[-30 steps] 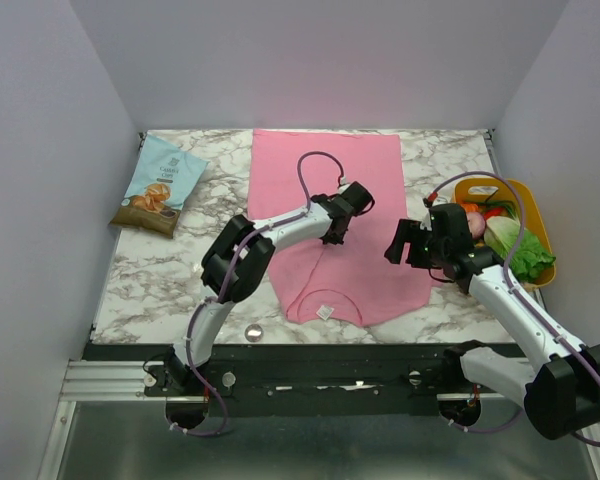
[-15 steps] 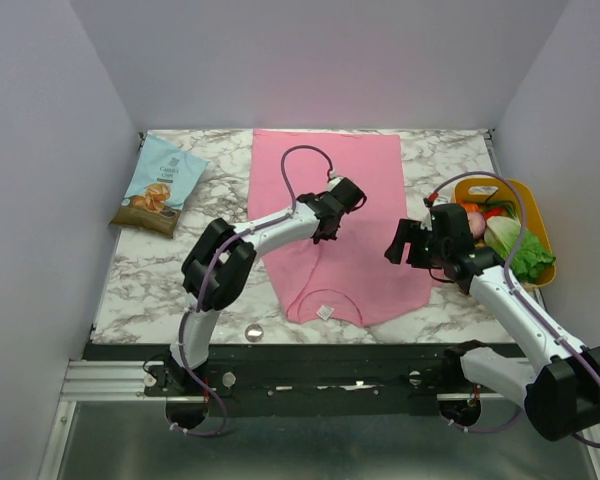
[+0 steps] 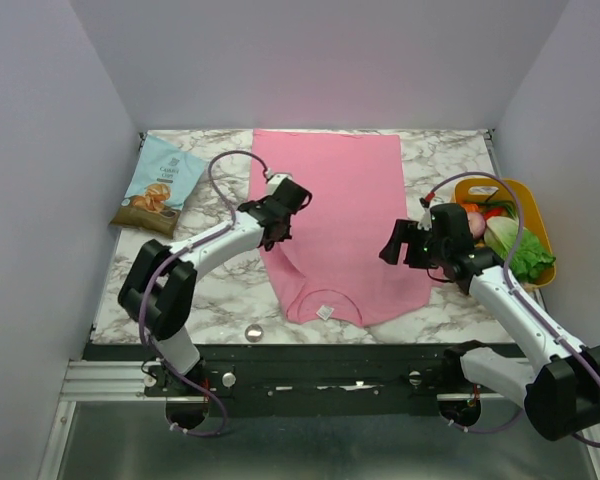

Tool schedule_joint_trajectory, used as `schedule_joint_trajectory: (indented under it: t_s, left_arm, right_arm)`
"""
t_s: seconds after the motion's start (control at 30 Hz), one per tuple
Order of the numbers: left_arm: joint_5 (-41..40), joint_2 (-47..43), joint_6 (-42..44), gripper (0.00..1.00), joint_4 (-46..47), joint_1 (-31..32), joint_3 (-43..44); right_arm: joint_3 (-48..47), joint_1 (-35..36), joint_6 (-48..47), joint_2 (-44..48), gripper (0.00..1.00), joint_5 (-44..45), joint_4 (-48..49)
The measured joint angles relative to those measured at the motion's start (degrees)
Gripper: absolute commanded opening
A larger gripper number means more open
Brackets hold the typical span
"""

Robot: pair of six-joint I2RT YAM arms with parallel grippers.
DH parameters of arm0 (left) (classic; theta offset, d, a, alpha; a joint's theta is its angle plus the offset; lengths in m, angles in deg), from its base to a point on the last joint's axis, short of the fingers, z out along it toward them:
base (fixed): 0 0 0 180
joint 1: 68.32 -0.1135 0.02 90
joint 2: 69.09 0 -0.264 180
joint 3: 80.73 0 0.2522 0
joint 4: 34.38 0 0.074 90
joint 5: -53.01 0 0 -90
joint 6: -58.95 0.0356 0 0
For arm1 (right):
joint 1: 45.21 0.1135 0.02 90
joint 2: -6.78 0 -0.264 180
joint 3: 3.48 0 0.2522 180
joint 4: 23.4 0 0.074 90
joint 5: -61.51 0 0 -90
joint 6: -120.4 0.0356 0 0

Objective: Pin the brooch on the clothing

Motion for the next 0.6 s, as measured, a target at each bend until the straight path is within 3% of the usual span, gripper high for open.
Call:
schedule_joint_trajectory:
  t_s: [0.13,0.33,0.6]
  left_arm:
    - [-1.1,-10.3,-3.2,0.0,-1.0,-3.9,-8.5]
    - [-4.2,-26.6,-9.7,0.0,-5.5,-4.8,-16.9]
    - [-7.3,-37.5,-16.4,0.02,-15.0,-6.3,-22.0]
  right_arm:
    - [0.6,0.0,0.0,-0.1,0.89,-2.0,0.9]
    - [0.7,0.0,-0.2,-0.7,0.9,-4.2,1.9]
    - [0.8,0.0,-0.6,-1.7,0.91,-6.6,3.1]
